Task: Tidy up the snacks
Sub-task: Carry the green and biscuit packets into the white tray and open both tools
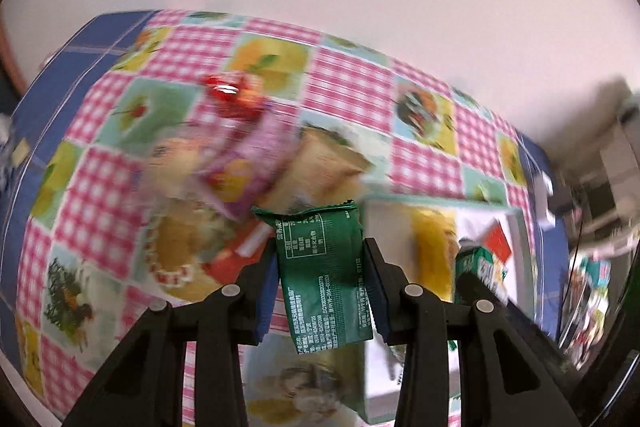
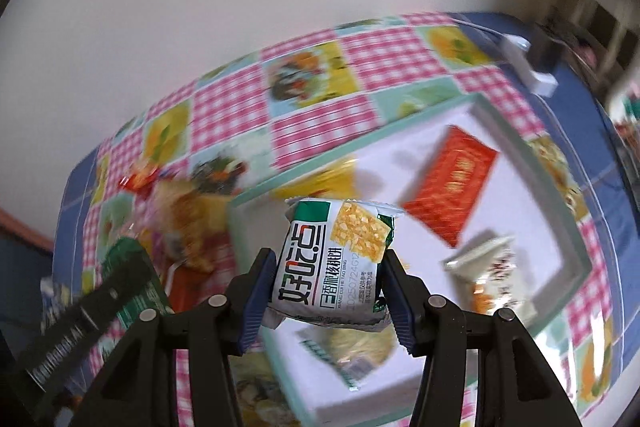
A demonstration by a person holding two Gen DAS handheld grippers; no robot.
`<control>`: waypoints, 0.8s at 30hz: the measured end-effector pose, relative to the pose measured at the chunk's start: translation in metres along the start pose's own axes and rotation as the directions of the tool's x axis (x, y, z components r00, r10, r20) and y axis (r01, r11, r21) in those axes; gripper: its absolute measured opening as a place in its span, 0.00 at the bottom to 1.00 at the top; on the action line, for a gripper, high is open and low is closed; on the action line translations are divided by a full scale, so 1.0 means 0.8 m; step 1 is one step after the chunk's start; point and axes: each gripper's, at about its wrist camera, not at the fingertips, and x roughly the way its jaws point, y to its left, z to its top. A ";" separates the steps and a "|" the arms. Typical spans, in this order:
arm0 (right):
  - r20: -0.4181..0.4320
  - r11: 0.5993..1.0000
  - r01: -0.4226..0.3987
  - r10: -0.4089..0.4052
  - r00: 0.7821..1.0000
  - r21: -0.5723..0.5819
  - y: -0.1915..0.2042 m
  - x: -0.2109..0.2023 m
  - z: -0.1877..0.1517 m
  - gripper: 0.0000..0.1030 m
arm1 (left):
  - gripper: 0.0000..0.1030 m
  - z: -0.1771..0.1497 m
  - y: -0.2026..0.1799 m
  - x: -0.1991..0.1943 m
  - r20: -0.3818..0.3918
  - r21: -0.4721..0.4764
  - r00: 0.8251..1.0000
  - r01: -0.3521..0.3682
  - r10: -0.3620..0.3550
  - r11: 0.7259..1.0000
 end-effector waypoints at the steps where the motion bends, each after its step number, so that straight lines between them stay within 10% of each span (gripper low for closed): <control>1: 0.005 1.000 0.011 -0.011 1.000 0.026 -0.014 -0.002 0.004 0.55 | 0.40 -0.002 -0.011 0.004 -0.007 0.024 1.000 0.003 -0.003 1.000; 24: -0.021 0.975 0.077 -0.074 0.997 0.207 -0.145 0.035 0.034 0.54 | 0.40 -0.022 -0.124 0.100 -0.080 0.249 0.995 -0.035 0.056 0.968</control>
